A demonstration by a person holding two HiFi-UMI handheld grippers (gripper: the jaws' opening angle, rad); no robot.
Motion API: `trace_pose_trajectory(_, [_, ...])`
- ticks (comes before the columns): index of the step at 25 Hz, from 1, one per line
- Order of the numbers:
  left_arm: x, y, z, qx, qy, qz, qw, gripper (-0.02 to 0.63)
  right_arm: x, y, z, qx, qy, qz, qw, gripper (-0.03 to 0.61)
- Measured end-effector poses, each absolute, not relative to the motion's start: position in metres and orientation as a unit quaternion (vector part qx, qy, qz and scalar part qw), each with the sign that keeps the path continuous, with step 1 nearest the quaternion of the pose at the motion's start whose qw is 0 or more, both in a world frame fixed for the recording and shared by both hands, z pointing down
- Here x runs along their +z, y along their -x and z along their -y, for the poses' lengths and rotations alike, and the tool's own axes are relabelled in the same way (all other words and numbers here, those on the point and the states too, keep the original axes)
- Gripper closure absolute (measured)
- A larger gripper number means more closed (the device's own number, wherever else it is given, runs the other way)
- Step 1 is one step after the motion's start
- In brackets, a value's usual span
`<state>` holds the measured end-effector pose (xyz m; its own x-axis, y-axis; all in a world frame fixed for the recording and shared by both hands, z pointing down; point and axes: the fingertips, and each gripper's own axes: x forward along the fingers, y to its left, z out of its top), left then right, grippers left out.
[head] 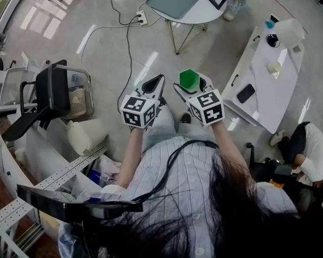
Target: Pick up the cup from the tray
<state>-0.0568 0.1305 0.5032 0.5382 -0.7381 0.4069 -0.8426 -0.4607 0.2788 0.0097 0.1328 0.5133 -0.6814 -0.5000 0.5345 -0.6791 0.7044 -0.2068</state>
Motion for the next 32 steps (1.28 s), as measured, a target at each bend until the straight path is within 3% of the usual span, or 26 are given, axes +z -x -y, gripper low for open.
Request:
trace_pose_trajectory(12, [0.503,0.009,-0.169,0.129,-0.851,0.461,0.217,0.597,0.520,-0.061,-0.172,0.205,-0.332,0.893,0.224,0.261])
trace_pose_trajectory(32, [0.494,0.016,-0.184,0.127,-0.851,0.467,0.204,0.597,0.514,-0.050,-0.186,0.197,-0.316,0.900,0.224,0.261])
